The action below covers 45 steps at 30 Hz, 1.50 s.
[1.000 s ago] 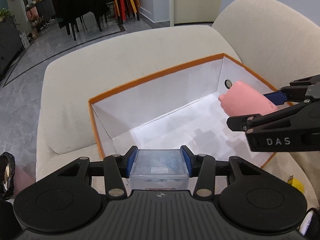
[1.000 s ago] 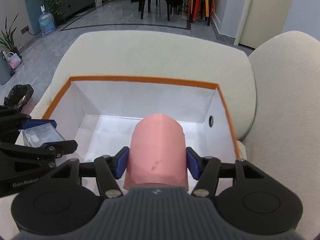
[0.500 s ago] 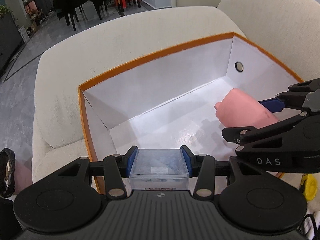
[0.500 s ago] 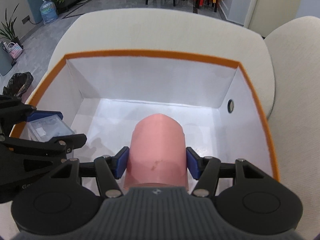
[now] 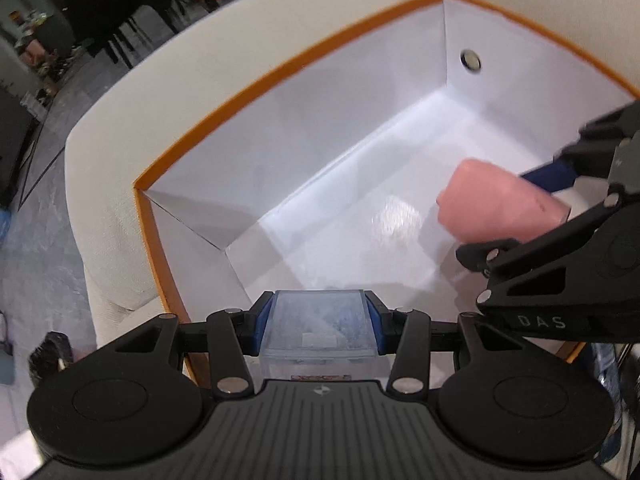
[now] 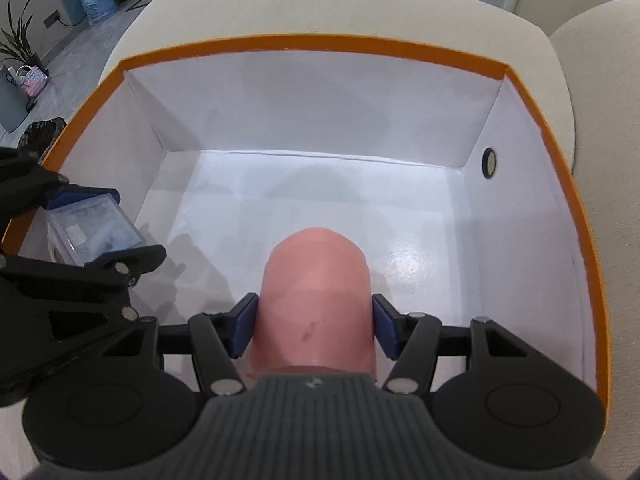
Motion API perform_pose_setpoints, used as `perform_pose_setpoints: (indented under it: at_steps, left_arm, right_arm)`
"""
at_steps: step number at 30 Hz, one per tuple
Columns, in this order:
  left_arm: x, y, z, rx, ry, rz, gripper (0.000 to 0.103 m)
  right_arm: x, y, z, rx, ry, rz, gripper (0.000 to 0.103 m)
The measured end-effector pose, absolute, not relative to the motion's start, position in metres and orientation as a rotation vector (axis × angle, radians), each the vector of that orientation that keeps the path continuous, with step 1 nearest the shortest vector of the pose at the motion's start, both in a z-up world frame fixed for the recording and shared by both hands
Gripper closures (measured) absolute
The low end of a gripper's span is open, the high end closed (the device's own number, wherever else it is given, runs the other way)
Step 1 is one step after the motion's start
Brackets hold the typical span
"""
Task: Organize rigid objects
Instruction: 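Carry the pink tape roll and clear cube box into the orange shoebox, then open both tools to release the tape roll and cube box, withdraw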
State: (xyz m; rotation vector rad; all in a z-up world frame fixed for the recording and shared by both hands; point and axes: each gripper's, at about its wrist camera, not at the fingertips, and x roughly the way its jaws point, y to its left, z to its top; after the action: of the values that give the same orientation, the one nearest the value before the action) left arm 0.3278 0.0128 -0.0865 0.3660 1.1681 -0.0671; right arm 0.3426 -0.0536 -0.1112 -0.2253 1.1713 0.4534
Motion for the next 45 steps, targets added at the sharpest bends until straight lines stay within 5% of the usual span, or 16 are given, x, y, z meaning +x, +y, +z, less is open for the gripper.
perform_pose_setpoints:
  at_steps: [16, 24, 45]
  left_arm:
    - [0.332, 0.004, -0.100, 0.475, 1.242, -0.086, 0.044]
    - [0.327, 0.010, -0.088, 0.446, 1.212, -0.059, 0.030]
    - [0.302, 0.014, -0.021, 0.402, 1.088, -0.035, 0.029]
  right_arm:
    - [0.343, -0.052, -0.121, -0.216, 1.207, 0.463, 0.042]
    - [0.342, -0.058, -0.116, -0.219, 1.184, 0.433, 0.026]
    - [0.312, -0.061, -0.047, -0.230, 1.061, 0.430, 0.025]
